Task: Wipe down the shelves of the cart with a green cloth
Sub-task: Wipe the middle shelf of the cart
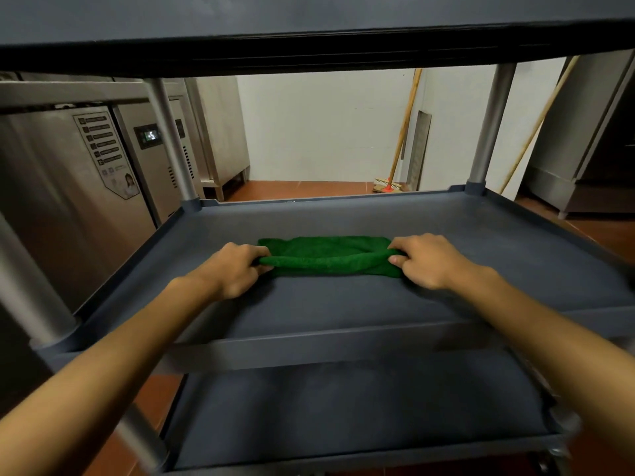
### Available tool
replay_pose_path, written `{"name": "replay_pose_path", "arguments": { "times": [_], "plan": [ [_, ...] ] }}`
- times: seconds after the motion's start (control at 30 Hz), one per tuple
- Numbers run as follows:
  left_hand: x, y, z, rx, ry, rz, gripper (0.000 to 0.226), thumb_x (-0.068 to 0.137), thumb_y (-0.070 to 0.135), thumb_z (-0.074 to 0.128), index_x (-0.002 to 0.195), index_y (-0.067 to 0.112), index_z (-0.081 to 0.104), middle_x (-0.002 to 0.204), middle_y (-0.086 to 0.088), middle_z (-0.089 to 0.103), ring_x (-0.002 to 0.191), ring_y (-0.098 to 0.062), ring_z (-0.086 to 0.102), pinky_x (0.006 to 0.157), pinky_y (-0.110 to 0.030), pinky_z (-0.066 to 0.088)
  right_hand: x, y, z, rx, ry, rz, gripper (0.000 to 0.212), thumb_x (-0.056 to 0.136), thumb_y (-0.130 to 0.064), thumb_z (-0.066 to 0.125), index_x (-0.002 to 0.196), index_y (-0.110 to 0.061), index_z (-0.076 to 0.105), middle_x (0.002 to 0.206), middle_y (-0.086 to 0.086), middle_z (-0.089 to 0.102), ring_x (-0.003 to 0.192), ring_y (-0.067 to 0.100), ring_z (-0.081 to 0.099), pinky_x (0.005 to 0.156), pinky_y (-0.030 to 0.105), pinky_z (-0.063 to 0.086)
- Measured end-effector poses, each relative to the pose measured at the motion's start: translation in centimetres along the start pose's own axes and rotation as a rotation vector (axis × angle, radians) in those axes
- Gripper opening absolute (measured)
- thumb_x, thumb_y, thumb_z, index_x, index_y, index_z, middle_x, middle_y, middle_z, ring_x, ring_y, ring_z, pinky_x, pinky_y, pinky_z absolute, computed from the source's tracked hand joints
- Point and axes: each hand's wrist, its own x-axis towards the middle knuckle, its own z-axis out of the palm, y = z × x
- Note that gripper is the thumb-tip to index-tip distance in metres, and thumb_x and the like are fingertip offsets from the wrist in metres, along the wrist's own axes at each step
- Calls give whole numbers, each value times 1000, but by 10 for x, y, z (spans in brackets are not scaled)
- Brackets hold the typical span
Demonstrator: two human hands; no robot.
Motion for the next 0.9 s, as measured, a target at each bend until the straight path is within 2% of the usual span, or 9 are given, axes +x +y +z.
{"name": "replay_pose_path", "arguments": {
  "times": [0.17, 0.37, 0.43, 0.53, 0.6, 0.7, 0.8, 0.9],
  "plan": [
    [-17, 8, -14, -20, -58, 42, 20, 101, 26, 50, 98, 14, 65, 90, -7, 66, 87, -23, 61, 81, -38, 49, -19, -3, -9, 33, -64, -19, 30, 101, -33, 45, 125, -23, 59, 121, 6, 66, 107, 27, 59, 88, 35, 45],
    [-36, 8, -22, -78, -96, 61, 21, 100, 30, 52, 101, 16, 67, 92, -8, 68, 84, -20, 63, 81, -39, 51, -43, -6, -18, 98, -116, -41, 30, 101, -32, 48, 126, -21, 60, 123, 4, 65, 111, 25, 58, 85, 31, 41],
    [-41, 7, -22, -91, -108, 75, 21, 99, 31, 52, 101, 17, 68, 90, -8, 69, 83, -20, 64, 81, -41, 52, -50, -7, -19, 132, -141, -47, 28, 100, -31, 49, 122, -19, 63, 114, 1, 66, 103, 21, 59, 82, 29, 40],
    [-50, 4, -22, -115, -117, 98, 20, 97, 34, 54, 95, 21, 69, 82, -6, 69, 75, -18, 64, 74, -38, 53, -57, -7, -24, 183, -195, -62, 21, 99, -30, 52, 107, -20, 68, 99, -1, 69, 89, 17, 61, 82, 35, 48],
    [-56, 3, -23, -127, -113, 115, 19, 96, 35, 56, 85, 25, 68, 75, -1, 67, 70, -15, 62, 70, -36, 51, -60, -8, -29, 229, -239, -73, 21, 99, -29, 53, 88, -18, 68, 82, 6, 67, 75, 19, 60, 75, 36, 48],
    [-64, 3, -24, -139, -115, 127, 22, 96, 35, 58, 75, 30, 65, 65, 9, 64, 62, -6, 58, 63, -28, 43, -64, -9, -36, 273, -280, -98, 28, 98, -29, 54, 84, -8, 67, 80, 18, 64, 67, 24, 56, 69, 38, 46],
    [-71, 8, -27, -115, -163, 151, 24, 96, 37, 57, 76, 30, 68, 66, 12, 65, 62, -5, 59, 65, -30, 46, -65, -9, -39, 268, -290, -116, 26, 98, -28, 55, 77, -18, 65, 70, 2, 62, 63, 14, 54, 67, 34, 44],
    [-78, 12, -33, -143, -204, 162, 30, 96, 36, 55, 68, 38, 66, 64, 19, 64, 61, 0, 58, 63, -23, 41, -65, -6, -41, 295, -315, -118, 32, 98, -28, 55, 67, -24, 57, 59, -11, 55, 56, 3, 47, 63, 27, 38]
  ]
}}
